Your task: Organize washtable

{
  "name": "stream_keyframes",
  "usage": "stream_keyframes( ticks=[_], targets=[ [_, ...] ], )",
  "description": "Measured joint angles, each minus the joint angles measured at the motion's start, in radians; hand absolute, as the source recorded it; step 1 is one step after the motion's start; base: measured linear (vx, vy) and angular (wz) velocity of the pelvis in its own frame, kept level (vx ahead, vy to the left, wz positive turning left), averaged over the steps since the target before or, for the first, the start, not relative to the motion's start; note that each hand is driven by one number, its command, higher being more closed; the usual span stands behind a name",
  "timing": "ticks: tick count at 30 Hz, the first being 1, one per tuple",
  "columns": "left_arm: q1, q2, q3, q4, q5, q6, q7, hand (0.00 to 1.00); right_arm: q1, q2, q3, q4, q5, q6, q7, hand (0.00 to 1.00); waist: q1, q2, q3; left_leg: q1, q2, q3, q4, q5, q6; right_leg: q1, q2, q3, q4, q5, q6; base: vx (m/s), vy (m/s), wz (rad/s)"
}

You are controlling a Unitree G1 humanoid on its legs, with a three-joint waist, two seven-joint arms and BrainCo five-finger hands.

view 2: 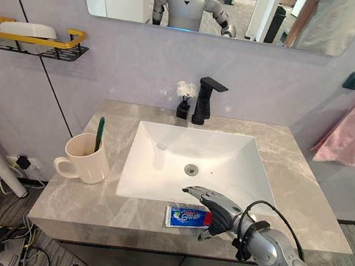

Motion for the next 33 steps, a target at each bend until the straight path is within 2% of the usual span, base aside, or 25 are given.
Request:
stream_keyframes(
  ticks=[8,14,19,24,25,33],
  targets=[
    [-0.004,0.000,-0.007,0.000,-0.002,0.003,-0.002,0.00,0.028,0.079,-0.034,0.049,-0.110,0.007,-0.014,0.00,0.001,0.005,0.007,-0.004,0.012,0.002,-0.006,0.003,-0.006,0.004,0.006,-0.001,-0.022,0.016,-0.008,-0.04,-0.011,-0.01],
    [-0.010,0.001,-0.006,0.000,-0.002,0.009,-0.002,0.00,0.028,0.083,-0.069,0.049,-0.114,0.006,-0.034,0.00,0.000,0.002,0.016,-0.002,0.015,0.003,-0.022,0.007,-0.011,-0.003,0.017,0.000,-0.022,0.016,-0.008,0.00,0.000,0.00],
    [-0.011,0.008,-0.005,0.000,-0.003,0.015,-0.004,0.00,0.028,0.083,-0.086,0.041,-0.113,0.005,-0.034,0.00,-0.019,-0.008,0.040,-0.002,0.015,0.008,-0.029,0.007,-0.011,-0.009,0.017,0.004,-0.022,0.016,-0.008,-0.02,0.001,-0.02],
    [-0.011,0.009,-0.004,-0.001,-0.003,0.017,-0.006,0.00,0.028,0.080,-0.112,0.033,-0.113,0.005,-0.034,0.00,-0.024,-0.007,0.040,-0.015,0.015,0.015,-0.031,0.007,-0.010,-0.027,0.018,0.012,-0.022,0.016,-0.008,-0.01,0.000,-0.04],
    [-0.012,0.009,-0.004,-0.001,-0.003,0.017,-0.006,0.00,0.028,0.078,-0.118,0.032,-0.113,0.005,-0.034,1.00,-0.024,-0.007,0.040,-0.015,0.015,0.015,-0.032,0.007,-0.010,-0.027,0.018,0.012,-0.022,0.016,-0.008,0.00,0.000,0.00],
    [-0.013,0.008,0.001,-0.001,-0.004,0.017,-0.017,0.00,0.020,0.054,-0.166,0.029,-0.134,0.004,-0.025,1.00,-0.024,-0.006,0.040,-0.021,0.014,0.015,-0.032,0.007,-0.010,-0.032,0.018,0.012,-0.022,0.016,-0.008,0.00,0.000,0.00]
  ],
)
